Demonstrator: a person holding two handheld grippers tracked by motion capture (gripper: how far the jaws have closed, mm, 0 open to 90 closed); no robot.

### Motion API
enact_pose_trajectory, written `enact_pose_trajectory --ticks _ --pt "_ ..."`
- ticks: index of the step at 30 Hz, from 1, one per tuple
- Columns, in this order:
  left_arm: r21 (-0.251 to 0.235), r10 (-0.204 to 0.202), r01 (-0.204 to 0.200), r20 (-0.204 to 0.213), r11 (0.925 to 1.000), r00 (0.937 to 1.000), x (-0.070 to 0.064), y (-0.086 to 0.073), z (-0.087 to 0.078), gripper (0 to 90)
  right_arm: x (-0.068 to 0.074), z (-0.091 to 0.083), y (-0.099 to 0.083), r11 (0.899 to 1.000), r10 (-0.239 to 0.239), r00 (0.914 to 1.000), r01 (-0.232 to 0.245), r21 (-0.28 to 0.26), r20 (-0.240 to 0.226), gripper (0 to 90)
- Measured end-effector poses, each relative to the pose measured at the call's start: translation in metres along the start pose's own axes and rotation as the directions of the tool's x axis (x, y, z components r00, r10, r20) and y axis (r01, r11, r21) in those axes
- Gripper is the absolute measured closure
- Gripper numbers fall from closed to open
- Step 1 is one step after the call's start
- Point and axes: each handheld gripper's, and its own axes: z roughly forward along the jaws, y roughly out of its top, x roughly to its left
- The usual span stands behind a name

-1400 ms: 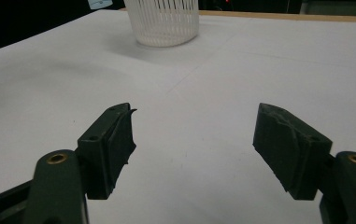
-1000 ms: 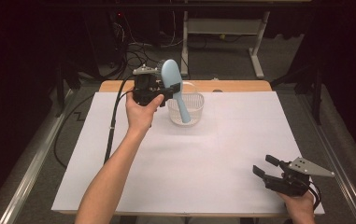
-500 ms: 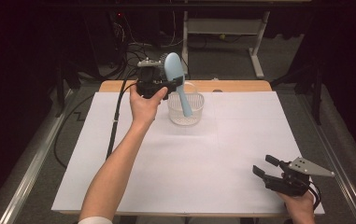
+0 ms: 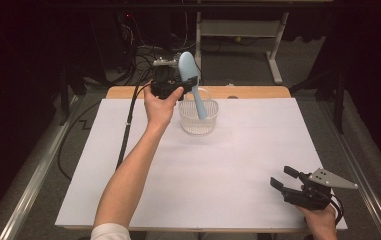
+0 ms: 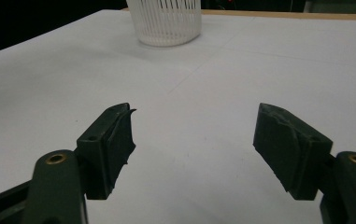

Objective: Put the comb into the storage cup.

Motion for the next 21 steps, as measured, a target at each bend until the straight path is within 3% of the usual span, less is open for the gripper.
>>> enact_pose_trajectory --ticks 21 --pt "0.038 -0.02 0.022 -0.052 0.999 0.9984 0.008 -0.002 0.025 52.3 0.0 0.0 0.0 1.0 0.003 1.0 -0.003 0.003 -0.007 29.0"
